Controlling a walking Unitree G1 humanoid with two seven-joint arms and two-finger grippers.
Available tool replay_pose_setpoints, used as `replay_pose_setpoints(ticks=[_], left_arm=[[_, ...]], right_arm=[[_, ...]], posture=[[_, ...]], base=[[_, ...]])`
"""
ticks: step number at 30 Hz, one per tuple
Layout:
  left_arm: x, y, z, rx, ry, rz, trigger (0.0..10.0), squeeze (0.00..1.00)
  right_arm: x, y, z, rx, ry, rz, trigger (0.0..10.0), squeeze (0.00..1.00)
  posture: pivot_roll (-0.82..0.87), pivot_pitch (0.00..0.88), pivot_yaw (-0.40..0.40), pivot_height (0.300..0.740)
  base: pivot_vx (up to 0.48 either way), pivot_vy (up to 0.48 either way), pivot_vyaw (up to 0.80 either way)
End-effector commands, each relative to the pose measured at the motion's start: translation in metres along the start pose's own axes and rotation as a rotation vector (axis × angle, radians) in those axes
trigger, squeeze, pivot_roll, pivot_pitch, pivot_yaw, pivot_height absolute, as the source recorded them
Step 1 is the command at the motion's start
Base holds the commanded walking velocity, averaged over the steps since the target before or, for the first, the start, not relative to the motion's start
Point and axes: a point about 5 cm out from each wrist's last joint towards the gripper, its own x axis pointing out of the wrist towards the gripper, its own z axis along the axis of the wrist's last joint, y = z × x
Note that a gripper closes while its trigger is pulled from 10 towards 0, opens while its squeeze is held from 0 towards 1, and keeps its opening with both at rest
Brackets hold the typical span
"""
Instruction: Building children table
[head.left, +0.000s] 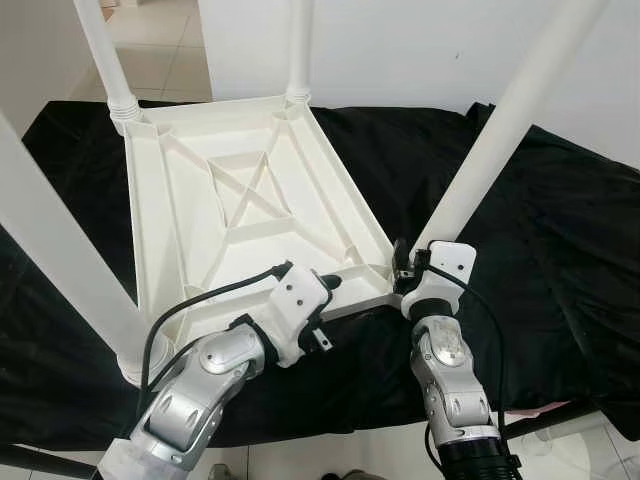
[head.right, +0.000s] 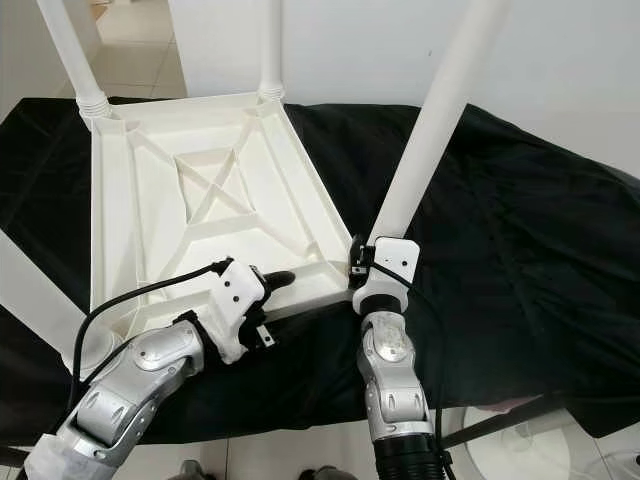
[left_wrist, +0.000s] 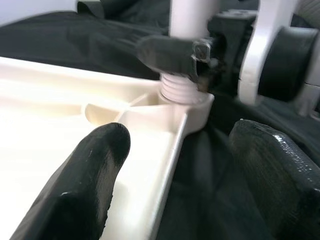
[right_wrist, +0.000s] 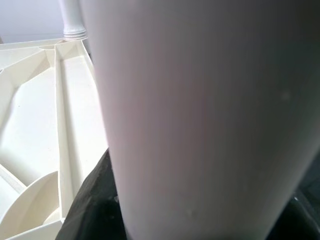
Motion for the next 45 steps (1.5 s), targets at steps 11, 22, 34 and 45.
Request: replay_pose_setpoints(ticks=[11, 22, 34, 45], left_arm=[[-0.001, 0.0, -0.003, -0.005, -0.004, 0.018, 10.0, 0.0], [-0.003, -0.002, -0.003, 0.009, -0.007, 0.015, 10.0, 0.0], [-0.002, -0.003, -0.003, 0.013, -0.011, 0.007, 10.0, 0.0], [0.001, -0.001, -0.002, 0.022, -0.015, 0.004, 10.0, 0.0]], right_arm=[[-0.012, -0.001, -0.004, 0.111, 0.014, 0.041, 10.0, 1.0], [-0.019, -0.014, 0.001, 0.077, -0.015, 0.317, 10.0, 0.0], [-0.002, -0.046, 0.002, -0.085, 0.003, 0.631, 10.0, 0.0], [0.021, -0.03, -0.007, -0.152, 0.052, 0.802, 8.7, 0.0]], posture=[[-0.05, 0.085, -0.065, 0.74], [-0.03, 0.077, -0.07, 0.74], [-0.04, 0.08, -0.066, 0.74], [-0.04, 0.077, -0.055, 0.74]], base=[[0.0, 0.0, 0.0], [0.0, 0.0, 0.0], [0.0, 0.0, 0.0], [0.0, 0.0, 0.0]])
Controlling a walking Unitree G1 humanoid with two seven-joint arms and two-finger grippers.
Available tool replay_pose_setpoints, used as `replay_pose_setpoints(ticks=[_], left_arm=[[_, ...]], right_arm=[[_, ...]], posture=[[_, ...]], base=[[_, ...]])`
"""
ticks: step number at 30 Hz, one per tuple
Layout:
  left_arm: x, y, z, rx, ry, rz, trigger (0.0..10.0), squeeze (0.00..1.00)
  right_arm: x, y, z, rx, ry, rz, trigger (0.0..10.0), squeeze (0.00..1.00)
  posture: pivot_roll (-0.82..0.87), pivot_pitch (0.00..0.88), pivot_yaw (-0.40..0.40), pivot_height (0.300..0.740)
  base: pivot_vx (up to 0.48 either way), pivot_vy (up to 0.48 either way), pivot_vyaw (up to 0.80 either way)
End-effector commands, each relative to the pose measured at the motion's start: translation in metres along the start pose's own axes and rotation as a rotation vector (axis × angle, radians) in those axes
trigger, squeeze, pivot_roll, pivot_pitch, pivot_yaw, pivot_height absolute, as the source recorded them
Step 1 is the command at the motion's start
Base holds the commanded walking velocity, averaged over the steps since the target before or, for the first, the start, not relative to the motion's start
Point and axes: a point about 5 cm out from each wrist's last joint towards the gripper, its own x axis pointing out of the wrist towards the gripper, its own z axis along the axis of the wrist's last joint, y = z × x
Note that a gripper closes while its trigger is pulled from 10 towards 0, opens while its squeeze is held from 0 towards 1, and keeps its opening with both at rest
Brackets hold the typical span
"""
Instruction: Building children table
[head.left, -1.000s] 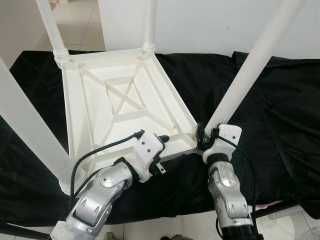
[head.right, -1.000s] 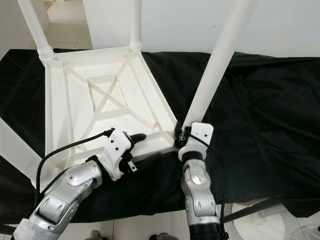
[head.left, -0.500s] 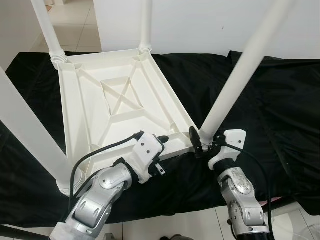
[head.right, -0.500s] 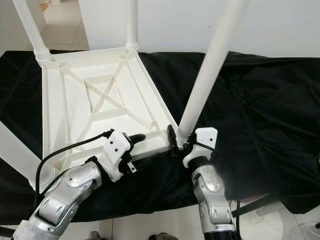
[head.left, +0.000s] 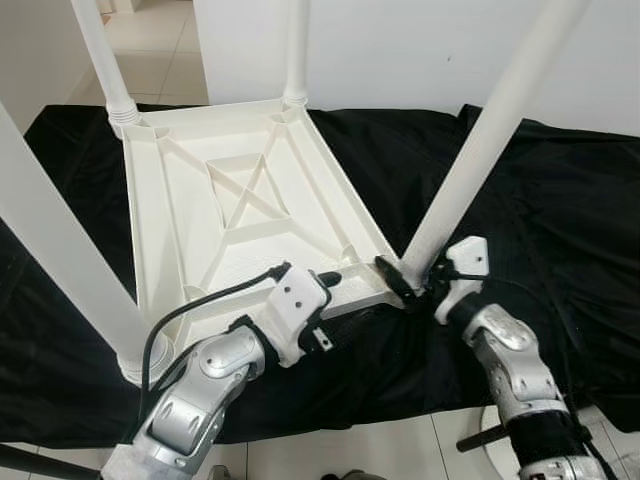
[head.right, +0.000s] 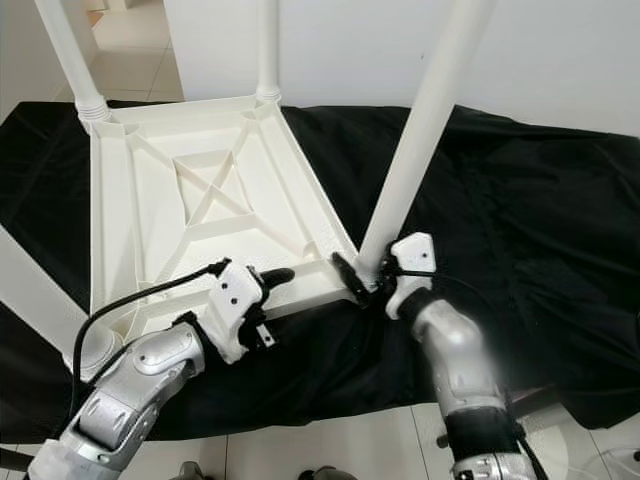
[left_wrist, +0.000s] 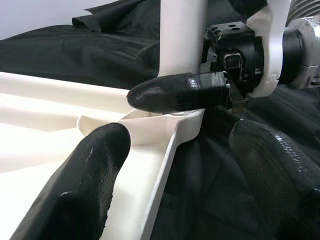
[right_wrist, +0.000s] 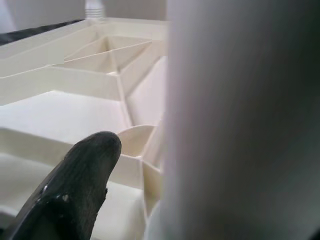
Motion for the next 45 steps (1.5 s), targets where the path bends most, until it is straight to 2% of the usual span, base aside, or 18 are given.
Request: replay_pose_setpoints(ticks=[1, 2, 3, 4, 5, 6, 7, 8, 16, 17, 24, 29, 35, 38, 39, 40, 45], left_arm=[[0.001, -0.001, -0.002, 0.01, 0.008, -0.007, 10.0, 0.0], [0.001, -0.001, -0.001, 0.012, 0.007, -0.006, 10.0, 0.0], [0.001, -0.001, -0.001, 0.012, 0.007, -0.006, 10.0, 0.0], [0.001, 0.0, -0.001, 0.014, 0.006, -0.004, 10.0, 0.0], [0.001, 0.0, -0.001, 0.015, 0.005, -0.003, 10.0, 0.0], [0.001, 0.0, -0.001, 0.016, 0.004, -0.002, 10.0, 0.0], [0.001, 0.0, -0.001, 0.016, 0.004, -0.002, 10.0, 0.0], [0.002, 0.0, -0.001, 0.018, 0.004, -0.001, 10.0, 0.0], [0.003, 0.001, 0.0, 0.021, 0.0, 0.013, 10.0, 0.0], [0.003, 0.001, 0.0, 0.019, 0.0, 0.015, 10.0, 0.0], [0.002, 0.0, 0.0, 0.012, -0.001, 0.019, 10.0, 0.0], [0.003, -0.001, -0.001, 0.008, -0.001, 0.014, 10.0, 0.0], [0.003, -0.002, -0.002, 0.006, -0.001, 0.013, 10.0, 0.0], [0.003, -0.002, -0.002, 0.004, -0.001, 0.012, 10.0, 0.0], [0.003, -0.002, -0.002, 0.004, -0.001, 0.012, 10.0, 0.0], [0.003, -0.002, -0.002, 0.004, -0.001, 0.013, 10.0, 0.0], [0.003, -0.001, -0.002, 0.005, -0.001, 0.014, 10.0, 0.0]], right_arm=[[0.003, 0.002, -0.004, -0.015, 0.023, 0.036, 8.7, 0.0], [0.005, 0.004, -0.005, -0.02, 0.031, 0.054, 6.9, 0.0], [0.005, 0.004, -0.005, -0.02, 0.031, 0.054, 6.9, 0.0], [0.007, 0.004, -0.006, -0.024, 0.033, 0.075, 3.3, 0.0], [0.008, 0.004, -0.007, -0.025, 0.033, 0.087, 3.3, 0.0], [0.009, 0.004, -0.007, -0.03, 0.033, 0.095, 1.6, 0.0], [0.009, 0.004, -0.007, -0.03, 0.033, 0.095, 1.6, 0.0], [0.01, 0.002, -0.007, -0.033, 0.028, 0.104, 0.0, 0.0], [0.006, -0.005, -0.01, -0.019, 0.025, 0.088, 0.0, 0.0], [0.004, -0.005, -0.01, -0.006, 0.026, 0.071, 10.0, 0.0], [0.002, -0.003, -0.01, 0.024, 0.031, -0.004, 10.0, 0.0], [0.003, 0.0, -0.007, -0.004, 0.055, -0.147, 10.0, 0.0], [0.002, 0.005, -0.002, 0.017, 0.042, -0.244, 10.0, 0.0], [0.0, 0.005, -0.002, 0.072, 0.056, -0.357, 10.0, 0.0], [0.0, 0.005, -0.002, 0.072, 0.056, -0.357, 10.0, 0.0], [-0.002, 0.008, -0.004, 0.092, 0.065, -0.444, 10.0, 0.0], [-0.007, 0.018, -0.006, 0.161, 0.057, -0.642, 10.0, 0.0]], posture=[[-0.04, 0.077, -0.055, 0.74], [-0.04, 0.077, -0.055, 0.74], [-0.04, 0.077, -0.055, 0.74], [-0.03, 0.077, -0.056, 0.74], [-0.03, 0.077, -0.056, 0.74], [-0.03, 0.076, -0.057, 0.74], [-0.03, 0.076, -0.057, 0.74], [-0.03, 0.076, -0.057, 0.74], [-0.02, 0.092, -0.066, 0.74], [-0.03, 0.094, -0.066, 0.74], [-0.03, 0.102, -0.066, 0.74], [-0.04, 0.11, -0.068, 0.74], [-0.05, 0.115, -0.068, 0.74], [-0.05, 0.117, -0.067, 0.74], [-0.05, 0.117, -0.067, 0.74], [-0.05, 0.117, -0.067, 0.74], [-0.05, 0.114, -0.063, 0.74]], base=[[0.0, 0.0, 0.0], [0.0, 0.0, 0.0], [0.0, 0.0, 0.0], [0.0, 0.0, 0.0], [0.0, 0.0, 0.0], [0.0, 0.0, 0.0], [0.0, 0.0, 0.0], [0.0, 0.0, 0.0], [0.0, 0.0, 0.0], [0.0, 0.0, 0.0], [0.0, 0.0, 0.0], [0.0, 0.0, 0.0], [0.0, 0.0, 0.0], [0.0, 0.0, 0.0], [0.0, 0.0, 0.0], [0.0, 0.0, 0.0], [0.0, 0.0, 0.0]])
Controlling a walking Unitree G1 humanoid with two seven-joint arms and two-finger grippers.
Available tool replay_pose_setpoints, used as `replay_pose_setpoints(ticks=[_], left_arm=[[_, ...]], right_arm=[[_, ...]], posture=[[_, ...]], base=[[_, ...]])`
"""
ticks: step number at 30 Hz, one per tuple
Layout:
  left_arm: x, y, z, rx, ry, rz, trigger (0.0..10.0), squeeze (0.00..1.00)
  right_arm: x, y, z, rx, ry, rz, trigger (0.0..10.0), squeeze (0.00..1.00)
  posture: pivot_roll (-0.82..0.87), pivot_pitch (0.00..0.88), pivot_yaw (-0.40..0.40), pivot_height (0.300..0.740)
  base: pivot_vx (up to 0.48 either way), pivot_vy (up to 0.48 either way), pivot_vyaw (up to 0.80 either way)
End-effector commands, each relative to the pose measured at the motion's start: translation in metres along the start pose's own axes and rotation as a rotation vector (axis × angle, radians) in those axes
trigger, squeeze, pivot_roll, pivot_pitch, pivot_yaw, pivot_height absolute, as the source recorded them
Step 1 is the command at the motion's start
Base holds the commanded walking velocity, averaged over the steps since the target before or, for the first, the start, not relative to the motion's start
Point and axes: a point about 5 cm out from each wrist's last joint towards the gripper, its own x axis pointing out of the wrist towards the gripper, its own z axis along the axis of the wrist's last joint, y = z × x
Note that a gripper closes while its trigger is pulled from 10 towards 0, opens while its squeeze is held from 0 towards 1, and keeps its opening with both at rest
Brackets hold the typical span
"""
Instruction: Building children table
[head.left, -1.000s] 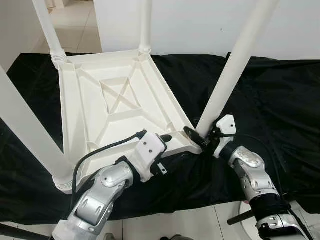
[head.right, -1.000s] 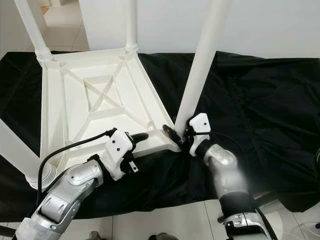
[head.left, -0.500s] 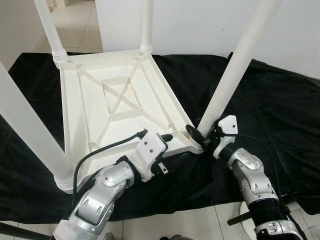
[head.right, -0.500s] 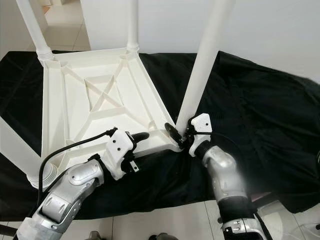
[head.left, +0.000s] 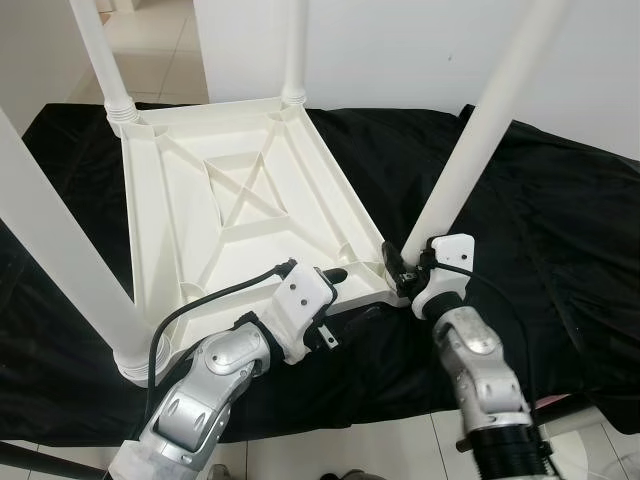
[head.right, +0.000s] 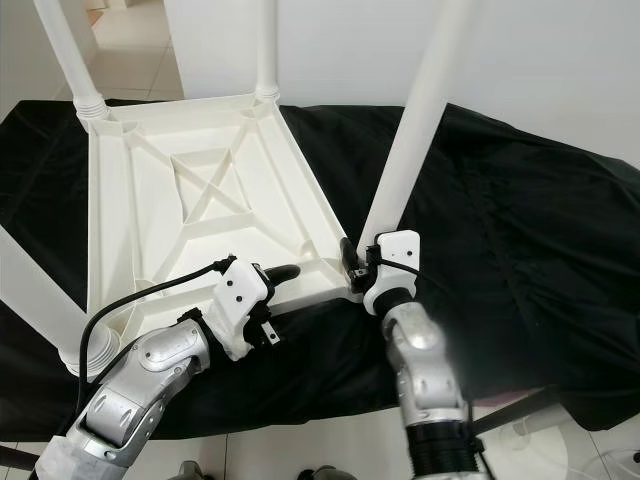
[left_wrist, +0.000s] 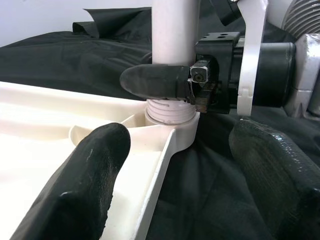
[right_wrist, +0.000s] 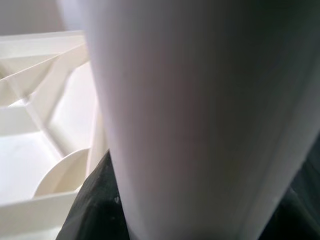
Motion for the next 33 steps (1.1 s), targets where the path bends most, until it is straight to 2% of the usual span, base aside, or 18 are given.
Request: replay_pose_setpoints(ticks=[1, 4, 7, 10, 18, 19, 29, 30, 33], left_arm=[[-0.001, 0.0, -0.005, -0.005, 0.018, 0.011, 10.0, 0.0], [-0.001, 0.0, -0.004, -0.005, 0.017, 0.008, 10.0, 0.0], [0.001, 0.001, -0.004, -0.003, 0.015, 0.006, 10.0, 0.0], [0.001, 0.0, -0.004, -0.003, 0.012, 0.002, 10.0, 0.0], [0.002, 0.0, -0.004, -0.003, 0.011, 0.0, 10.0, 0.0], [0.002, 0.0, -0.003, -0.001, 0.012, -0.001, 10.0, 0.0], [0.001, 0.001, -0.003, 0.003, 0.013, 0.001, 10.0, 0.0], [0.0, 0.001, -0.003, 0.003, 0.014, 0.001, 10.0, 0.0], [-0.002, 0.001, -0.004, 0.004, 0.018, 0.002, 10.0, 0.0]], right_arm=[[-0.007, -0.01, -0.013, 0.038, 0.06, -0.134, 10.0, 0.0], [-0.009, -0.006, -0.013, 0.066, 0.062, -0.187, 10.0, 0.0], [-0.009, 0.009, -0.011, 0.112, 0.058, -0.273, 10.0, 0.0], [-0.009, 0.022, -0.007, 0.139, 0.035, -0.228, 10.0, 0.0], [-0.01, 0.023, 0.006, 0.166, -0.025, -0.183, 10.0, 0.0], [-0.01, 0.022, 0.009, 0.159, -0.045, -0.163, 10.0, 1.0], [-0.019, 0.01, 0.014, 0.096, -0.098, -0.065, 10.0, 1.0], [-0.022, 0.008, 0.013, 0.086, -0.097, -0.038, 10.0, 0.0], [-0.03, 0.001, 0.009, 0.066, -0.091, 0.064, 10.0, 0.0]], posture=[[-0.05, 0.114, -0.063, 0.74], [-0.05, 0.113, -0.061, 0.74], [-0.05, 0.11, -0.058, 0.74], [-0.05, 0.11, -0.057, 0.74], [-0.06, 0.109, -0.055, 0.74], [-0.05, 0.109, -0.055, 0.74], [-0.05, 0.113, -0.06, 0.74], [-0.05, 0.115, -0.062, 0.74], [-0.05, 0.117, -0.062, 0.74]], base=[[0.0, 0.0, 0.0], [0.0, 0.0, 0.0], [0.0, 0.0, 0.0], [0.0, 0.0, 0.0], [0.0, 0.0, 0.0], [0.0, 0.0, 0.0], [0.0, 0.0, 0.0], [0.0, 0.0, 0.0], [0.0, 0.0, 0.0]])
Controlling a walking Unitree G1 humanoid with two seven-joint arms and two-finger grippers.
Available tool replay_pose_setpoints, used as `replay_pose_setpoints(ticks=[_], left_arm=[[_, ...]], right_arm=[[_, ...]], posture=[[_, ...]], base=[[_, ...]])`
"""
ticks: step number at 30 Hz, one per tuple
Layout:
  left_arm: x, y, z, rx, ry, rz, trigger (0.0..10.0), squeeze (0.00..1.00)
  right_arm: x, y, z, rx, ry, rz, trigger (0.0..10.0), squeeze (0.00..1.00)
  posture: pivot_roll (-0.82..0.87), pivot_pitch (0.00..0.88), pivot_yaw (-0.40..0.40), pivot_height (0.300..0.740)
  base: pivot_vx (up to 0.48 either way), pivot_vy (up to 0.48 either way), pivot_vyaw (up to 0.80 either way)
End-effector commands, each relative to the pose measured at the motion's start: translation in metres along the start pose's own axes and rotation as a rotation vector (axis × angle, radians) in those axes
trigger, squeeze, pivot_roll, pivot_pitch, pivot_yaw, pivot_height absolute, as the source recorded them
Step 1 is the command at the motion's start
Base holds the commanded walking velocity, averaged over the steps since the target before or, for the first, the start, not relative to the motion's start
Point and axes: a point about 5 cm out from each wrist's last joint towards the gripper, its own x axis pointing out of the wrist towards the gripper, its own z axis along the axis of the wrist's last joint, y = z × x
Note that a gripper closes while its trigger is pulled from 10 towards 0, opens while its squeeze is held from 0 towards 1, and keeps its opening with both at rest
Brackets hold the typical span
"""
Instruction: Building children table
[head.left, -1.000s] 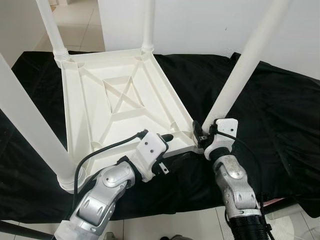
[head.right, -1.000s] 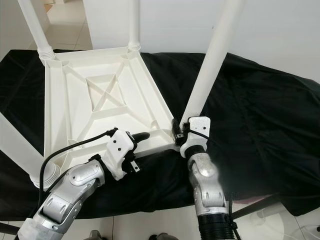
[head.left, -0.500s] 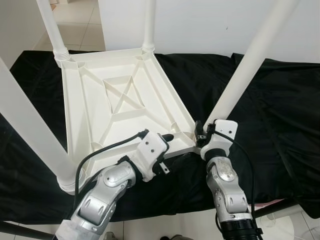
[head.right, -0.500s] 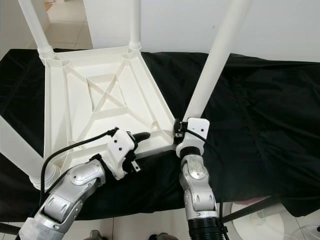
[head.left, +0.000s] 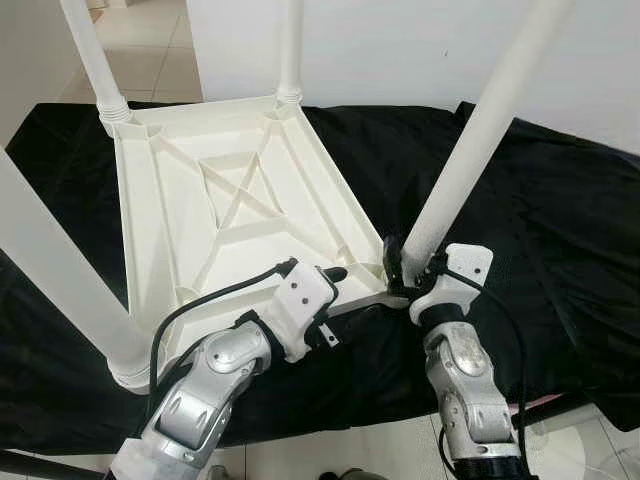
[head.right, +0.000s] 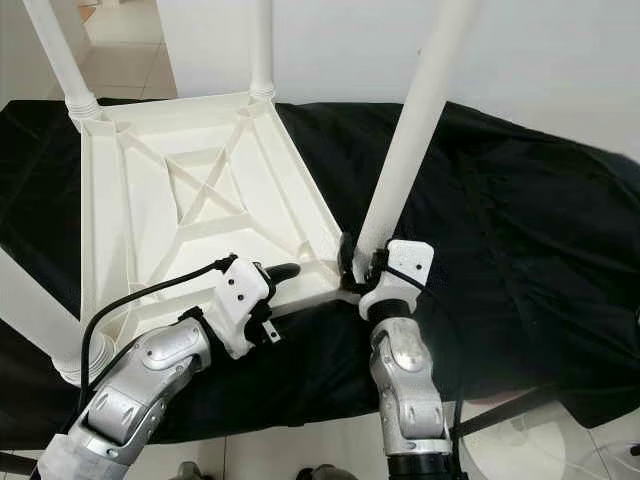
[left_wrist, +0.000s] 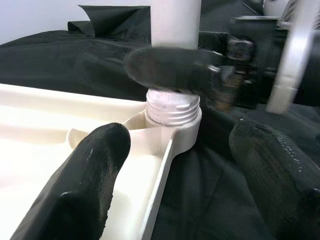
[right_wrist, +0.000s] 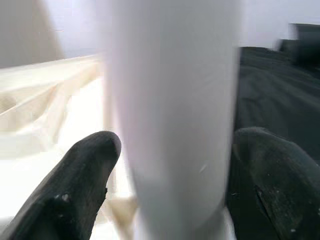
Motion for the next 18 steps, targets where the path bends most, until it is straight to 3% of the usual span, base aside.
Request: replay_pose_setpoints(ticks=[1, 10, 12, 15, 18], left_arm=[[-0.003, -0.001, -0.004, -0.006, 0.013, -0.001, 10.0, 0.0], [-0.003, -0.002, -0.004, -0.008, 0.013, -0.001, 10.0, 0.0], [-0.002, -0.002, -0.004, -0.008, 0.014, -0.006, 10.0, 0.0], [-0.002, -0.002, -0.004, -0.008, 0.014, -0.009, 10.0, 0.0], [-0.001, -0.001, -0.004, -0.004, 0.013, -0.015, 10.0, 0.0]], right_arm=[[-0.006, -0.004, -0.002, 0.004, 0.001, 0.065, 10.0, 0.0], [-0.006, -0.022, -0.004, -0.055, 0.009, 0.187, 10.0, 0.0], [0.004, -0.031, -0.002, -0.086, 0.019, 0.266, 10.0, 0.0], [0.008, -0.033, -0.002, -0.107, 0.024, 0.304, 10.0, 0.0], [0.024, -0.033, -0.002, -0.175, 0.051, 0.437, 10.0, 0.0]], posture=[[-0.05, 0.117, -0.062, 0.74], [-0.05, 0.117, -0.061, 0.74], [-0.06, 0.116, -0.054, 0.74], [-0.06, 0.115, -0.054, 0.74], [-0.06, 0.113, -0.046, 0.74]], base=[[0.0, 0.0, 0.0], [0.0, 0.0, 0.0], [0.0, 0.0, 0.0], [0.0, 0.0, 0.0], [0.0, 0.0, 0.0]])
